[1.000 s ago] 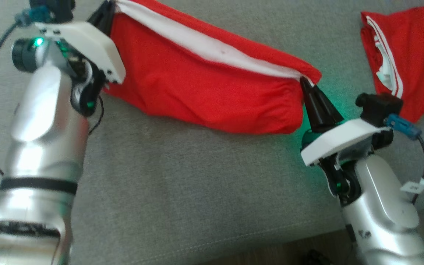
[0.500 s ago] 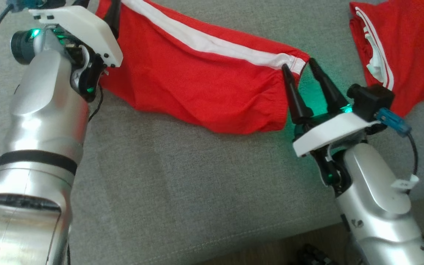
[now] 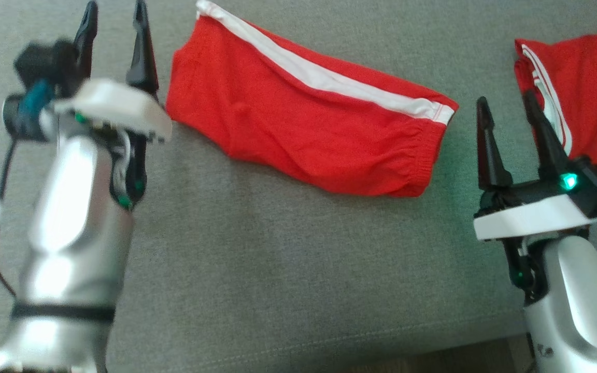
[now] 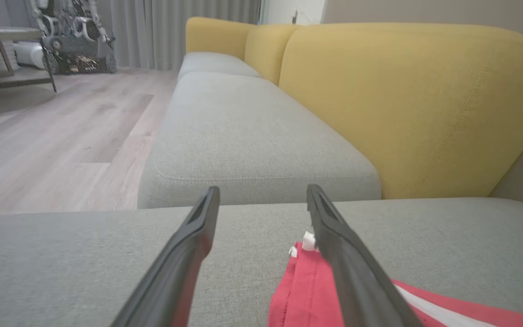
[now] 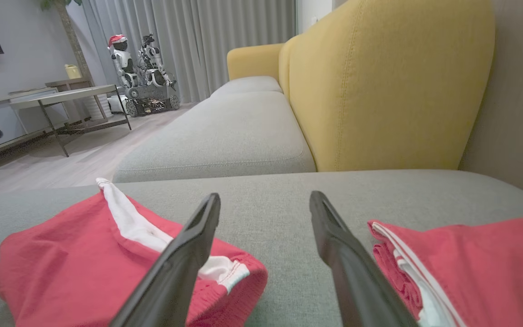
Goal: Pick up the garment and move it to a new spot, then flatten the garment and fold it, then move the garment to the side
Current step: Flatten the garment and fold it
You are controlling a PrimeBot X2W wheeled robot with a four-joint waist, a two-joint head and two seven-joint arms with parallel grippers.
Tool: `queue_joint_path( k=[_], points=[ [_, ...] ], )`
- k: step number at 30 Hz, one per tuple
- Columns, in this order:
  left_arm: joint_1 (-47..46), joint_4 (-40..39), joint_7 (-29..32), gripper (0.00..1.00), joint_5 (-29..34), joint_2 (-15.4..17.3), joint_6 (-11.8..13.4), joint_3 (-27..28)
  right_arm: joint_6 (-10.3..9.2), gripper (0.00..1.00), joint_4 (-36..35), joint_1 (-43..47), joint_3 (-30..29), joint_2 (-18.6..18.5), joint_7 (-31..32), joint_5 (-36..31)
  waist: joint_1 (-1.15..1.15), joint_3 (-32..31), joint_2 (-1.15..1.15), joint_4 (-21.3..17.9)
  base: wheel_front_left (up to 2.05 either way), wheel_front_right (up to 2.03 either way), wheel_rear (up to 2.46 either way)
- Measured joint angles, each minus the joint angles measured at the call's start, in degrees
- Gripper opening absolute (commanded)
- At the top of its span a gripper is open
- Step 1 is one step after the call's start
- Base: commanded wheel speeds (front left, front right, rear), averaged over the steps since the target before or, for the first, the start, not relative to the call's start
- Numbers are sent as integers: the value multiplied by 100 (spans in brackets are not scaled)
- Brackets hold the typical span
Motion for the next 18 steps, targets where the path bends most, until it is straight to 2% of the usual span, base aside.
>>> queue_joint_path(
  k=[3,8,13,18],
  points=[
    [729,-850,-21,100,155,8,218,123,0,100,-157,153,-141,43,67,-80,0,-122,0,68,0,0,0],
    [1911,-1774,-21,100,386,67,497,187,0,100,-358,435,-269,83,171,-176,0,-320,0,131,0,0,0],
    [2692,-2198,-21,100,465,142,641,200,0,100,-453,687,-361,136,297,-219,0,-488,0,203,0,0,0],
    [3069,-2335,41,100,463,221,644,193,0,100,-482,854,-339,148,415,-219,0,-602,0,257,0,0,0]
  ],
)
